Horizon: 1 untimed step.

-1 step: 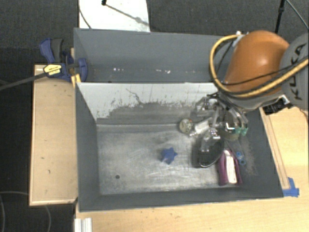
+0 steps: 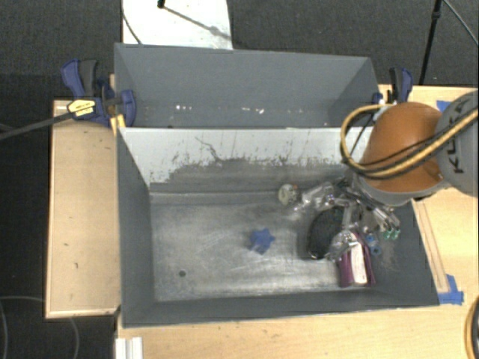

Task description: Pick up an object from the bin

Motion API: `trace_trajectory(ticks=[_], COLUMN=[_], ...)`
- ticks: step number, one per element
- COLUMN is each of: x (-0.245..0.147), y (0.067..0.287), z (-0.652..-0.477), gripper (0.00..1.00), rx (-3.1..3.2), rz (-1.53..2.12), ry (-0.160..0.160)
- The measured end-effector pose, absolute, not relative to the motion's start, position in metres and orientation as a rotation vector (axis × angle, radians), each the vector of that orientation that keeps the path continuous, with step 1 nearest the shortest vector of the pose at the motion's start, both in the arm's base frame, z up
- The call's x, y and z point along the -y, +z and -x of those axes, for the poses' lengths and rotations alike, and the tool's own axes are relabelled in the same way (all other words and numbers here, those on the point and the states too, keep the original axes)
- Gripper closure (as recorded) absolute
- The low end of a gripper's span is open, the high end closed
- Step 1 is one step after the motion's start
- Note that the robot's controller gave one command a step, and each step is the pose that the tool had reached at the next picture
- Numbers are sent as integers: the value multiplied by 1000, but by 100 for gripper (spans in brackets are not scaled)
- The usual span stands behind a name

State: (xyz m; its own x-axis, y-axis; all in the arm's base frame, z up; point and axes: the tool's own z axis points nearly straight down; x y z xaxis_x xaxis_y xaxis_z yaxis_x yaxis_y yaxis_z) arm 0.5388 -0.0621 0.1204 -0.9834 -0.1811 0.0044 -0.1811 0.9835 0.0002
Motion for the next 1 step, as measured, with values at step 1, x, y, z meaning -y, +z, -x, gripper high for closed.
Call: trace_trajectory(ticks=[1], x=[68], y=[77], z=[-544], gripper=[0], rx=[3086], rz=[-574], ry=[-1])
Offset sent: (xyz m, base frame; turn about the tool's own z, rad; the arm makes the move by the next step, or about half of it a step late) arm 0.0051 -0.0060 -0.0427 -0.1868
